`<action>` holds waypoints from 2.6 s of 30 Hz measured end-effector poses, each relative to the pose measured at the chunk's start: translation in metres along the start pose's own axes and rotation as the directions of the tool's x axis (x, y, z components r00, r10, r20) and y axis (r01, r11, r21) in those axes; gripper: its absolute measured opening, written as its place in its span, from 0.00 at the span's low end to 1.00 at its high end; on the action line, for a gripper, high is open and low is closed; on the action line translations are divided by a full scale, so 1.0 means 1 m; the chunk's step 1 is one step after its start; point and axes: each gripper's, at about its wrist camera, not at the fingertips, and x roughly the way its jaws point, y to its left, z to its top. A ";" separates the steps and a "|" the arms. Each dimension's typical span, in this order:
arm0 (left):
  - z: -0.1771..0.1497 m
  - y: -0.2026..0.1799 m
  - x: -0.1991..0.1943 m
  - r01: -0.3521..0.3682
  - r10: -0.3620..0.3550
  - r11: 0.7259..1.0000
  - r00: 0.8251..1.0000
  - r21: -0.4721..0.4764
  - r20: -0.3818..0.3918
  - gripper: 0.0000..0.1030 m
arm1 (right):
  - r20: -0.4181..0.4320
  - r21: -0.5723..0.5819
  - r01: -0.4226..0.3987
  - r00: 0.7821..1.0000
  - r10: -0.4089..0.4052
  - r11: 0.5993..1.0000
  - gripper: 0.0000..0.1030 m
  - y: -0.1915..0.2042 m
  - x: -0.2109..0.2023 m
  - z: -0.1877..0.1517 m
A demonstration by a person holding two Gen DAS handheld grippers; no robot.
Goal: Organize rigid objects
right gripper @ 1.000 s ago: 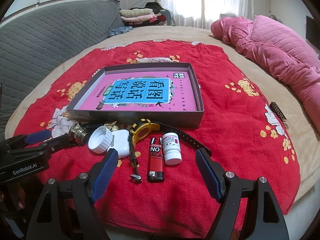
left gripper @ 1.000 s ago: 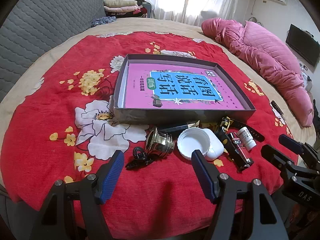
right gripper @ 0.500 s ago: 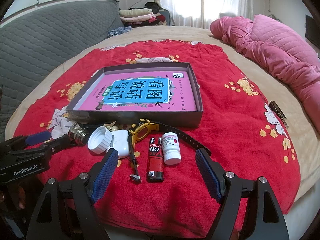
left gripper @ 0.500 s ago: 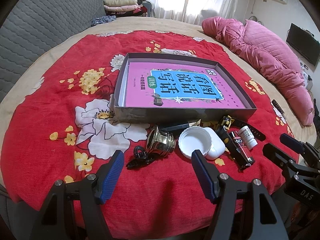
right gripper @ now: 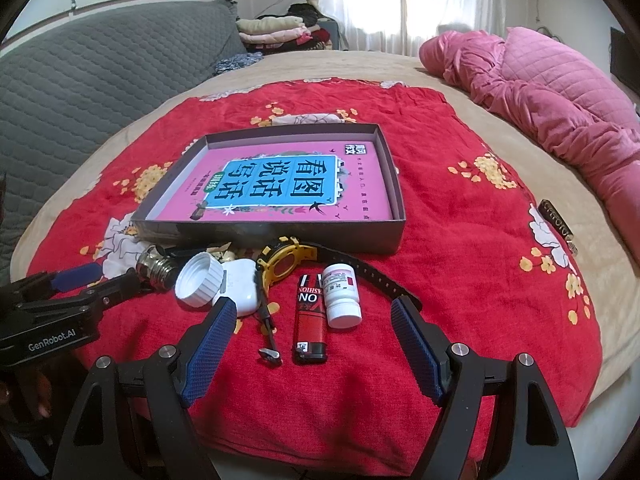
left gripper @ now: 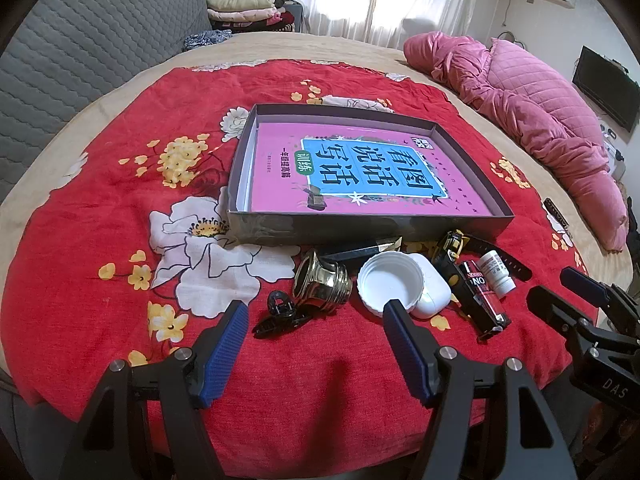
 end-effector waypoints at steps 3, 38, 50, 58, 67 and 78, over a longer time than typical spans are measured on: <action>0.000 0.000 0.000 -0.001 0.001 1.000 1.000 -0.001 -0.002 0.67 | -0.001 0.001 -0.001 1.000 0.001 1.000 0.78 0.000 0.000 0.000; 0.011 -0.001 0.041 -0.055 0.059 0.994 0.998 0.098 -0.039 0.67 | -0.078 0.099 0.030 0.997 -0.022 0.995 0.78 -0.026 0.041 -0.001; 0.013 -0.002 0.046 -0.025 0.030 0.992 0.999 0.123 -0.036 0.67 | -0.099 0.085 0.069 0.993 -0.060 0.994 0.78 -0.033 0.064 0.004; 0.012 -0.008 0.046 -0.020 0.028 0.988 0.999 0.153 -0.045 0.64 | -0.116 0.055 0.037 0.993 -0.030 0.998 0.56 -0.033 0.078 0.003; 0.013 -0.002 0.054 -0.018 0.026 0.992 0.998 0.124 -0.059 0.64 | -0.094 -0.009 -0.012 0.996 0.012 1.000 0.27 -0.022 0.080 0.004; 0.018 0.005 0.049 0.072 -0.069 0.993 0.997 0.090 -0.033 0.34 | -0.017 0.018 -0.038 0.999 0.039 0.999 0.27 -0.028 0.059 0.009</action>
